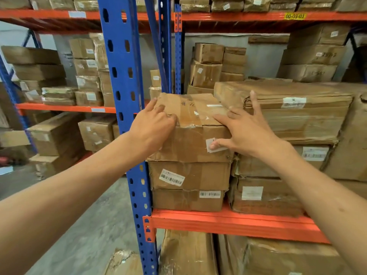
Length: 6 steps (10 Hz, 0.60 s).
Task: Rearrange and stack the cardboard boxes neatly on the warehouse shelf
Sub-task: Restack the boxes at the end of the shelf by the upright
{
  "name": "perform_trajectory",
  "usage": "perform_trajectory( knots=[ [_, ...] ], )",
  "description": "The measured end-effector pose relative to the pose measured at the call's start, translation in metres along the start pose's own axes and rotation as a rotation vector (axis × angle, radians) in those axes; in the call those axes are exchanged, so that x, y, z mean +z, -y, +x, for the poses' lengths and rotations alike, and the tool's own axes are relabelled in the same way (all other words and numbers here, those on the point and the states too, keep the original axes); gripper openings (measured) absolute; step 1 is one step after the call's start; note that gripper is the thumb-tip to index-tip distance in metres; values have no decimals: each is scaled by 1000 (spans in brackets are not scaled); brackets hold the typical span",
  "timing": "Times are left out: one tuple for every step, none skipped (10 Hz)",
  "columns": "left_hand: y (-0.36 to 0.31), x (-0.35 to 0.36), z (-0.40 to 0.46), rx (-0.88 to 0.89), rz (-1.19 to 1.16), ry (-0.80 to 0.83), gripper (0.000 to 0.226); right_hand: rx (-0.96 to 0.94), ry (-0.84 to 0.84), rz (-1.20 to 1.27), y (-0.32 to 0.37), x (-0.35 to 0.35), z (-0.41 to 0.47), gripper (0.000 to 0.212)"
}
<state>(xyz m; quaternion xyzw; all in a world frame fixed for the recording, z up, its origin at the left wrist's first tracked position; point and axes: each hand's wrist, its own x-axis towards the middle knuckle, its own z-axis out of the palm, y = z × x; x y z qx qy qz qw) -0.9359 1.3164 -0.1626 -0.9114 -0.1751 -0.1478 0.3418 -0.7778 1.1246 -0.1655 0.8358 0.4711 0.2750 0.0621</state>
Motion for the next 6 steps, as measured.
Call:
perform_trajectory(
  knots=[
    [7, 4, 0, -34, -130, 24, 65, 25, -19, -72, 8, 7, 5, 99],
    [13, 13, 2, -27, -161, -3, 70, 68, -29, -86, 12, 10, 8, 96],
    [14, 17, 4, -40, -226, 0, 72, 111, -3, -92, 17, 9, 12, 92],
    [13, 18, 1, -54, -278, -2, 74, 134, 10, -83, 22, 8, 12, 89],
    [5, 23, 1, -89, -364, -50, 76, 150, 11, -50, 18, 6, 9, 88],
    [-6, 38, -24, -107, -391, -237, 81, 202, -50, 73, 30, 9, -5, 87]
  ],
)
